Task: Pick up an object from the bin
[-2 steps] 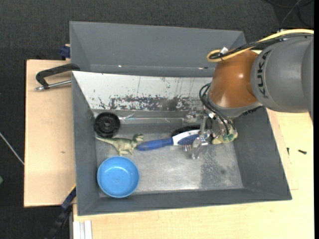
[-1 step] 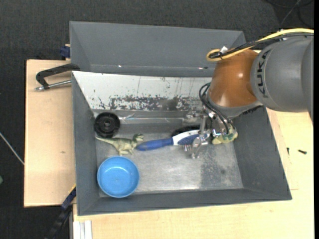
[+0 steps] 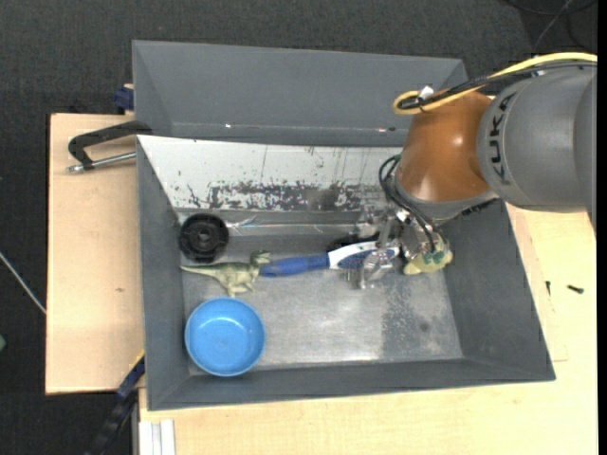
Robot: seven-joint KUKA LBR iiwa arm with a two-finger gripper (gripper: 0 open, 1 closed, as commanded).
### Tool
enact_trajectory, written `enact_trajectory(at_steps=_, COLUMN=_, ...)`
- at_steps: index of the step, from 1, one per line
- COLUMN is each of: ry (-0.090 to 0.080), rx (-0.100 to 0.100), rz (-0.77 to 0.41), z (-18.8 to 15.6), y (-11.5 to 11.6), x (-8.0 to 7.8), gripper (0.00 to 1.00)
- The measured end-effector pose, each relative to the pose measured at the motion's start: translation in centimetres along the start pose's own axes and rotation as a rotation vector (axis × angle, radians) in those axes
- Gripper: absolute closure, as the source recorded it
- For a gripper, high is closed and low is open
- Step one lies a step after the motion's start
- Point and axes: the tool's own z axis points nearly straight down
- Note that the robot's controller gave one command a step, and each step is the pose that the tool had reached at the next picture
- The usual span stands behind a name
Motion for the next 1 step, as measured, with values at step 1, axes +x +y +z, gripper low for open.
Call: enact_trajectory(at_steps=1, ry=0.0, rx=0.002, rz=0.0, z=-6.44, y=0.01, x=-0.36, gripper=1.0)
